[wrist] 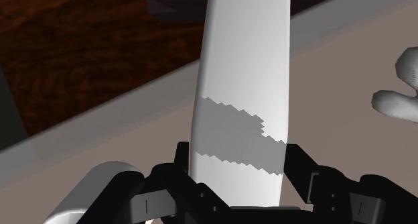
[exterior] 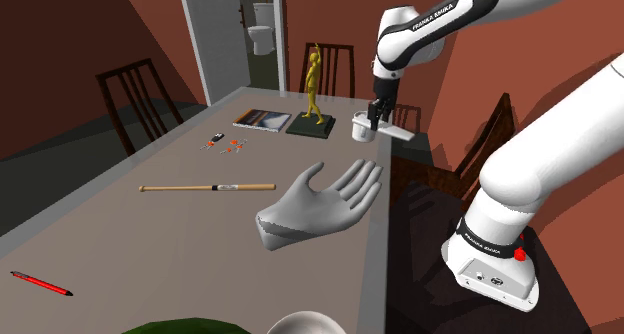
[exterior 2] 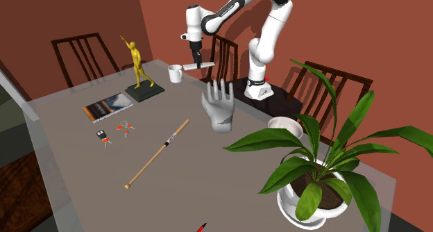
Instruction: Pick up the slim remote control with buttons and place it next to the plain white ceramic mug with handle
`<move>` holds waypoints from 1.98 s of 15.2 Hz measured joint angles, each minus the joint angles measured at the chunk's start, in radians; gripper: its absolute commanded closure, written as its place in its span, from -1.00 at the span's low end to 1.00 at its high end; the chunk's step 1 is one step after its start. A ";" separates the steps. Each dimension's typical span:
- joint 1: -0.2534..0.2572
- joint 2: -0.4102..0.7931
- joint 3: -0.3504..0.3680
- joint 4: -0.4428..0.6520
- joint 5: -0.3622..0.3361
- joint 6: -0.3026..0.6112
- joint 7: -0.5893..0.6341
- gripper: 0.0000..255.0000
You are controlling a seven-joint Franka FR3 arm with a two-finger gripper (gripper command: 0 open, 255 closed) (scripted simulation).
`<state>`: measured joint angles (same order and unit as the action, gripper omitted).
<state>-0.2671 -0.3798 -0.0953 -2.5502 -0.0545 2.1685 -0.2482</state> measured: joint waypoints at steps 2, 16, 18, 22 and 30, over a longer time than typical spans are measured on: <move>-0.001 0.018 -0.003 -0.012 0.000 0.030 -0.002 1.00; 0.002 0.155 -0.011 -0.101 0.004 0.256 -0.006 1.00; 0.003 0.176 -0.011 -0.111 0.005 0.286 -0.006 1.00; 0.004 0.232 -0.014 -0.123 0.010 0.355 -0.010 1.00; 0.005 0.277 -0.016 -0.134 0.015 0.411 -0.015 1.00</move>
<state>-0.2625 -0.1025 -0.1114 -2.6839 -0.0396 2.5797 -0.2633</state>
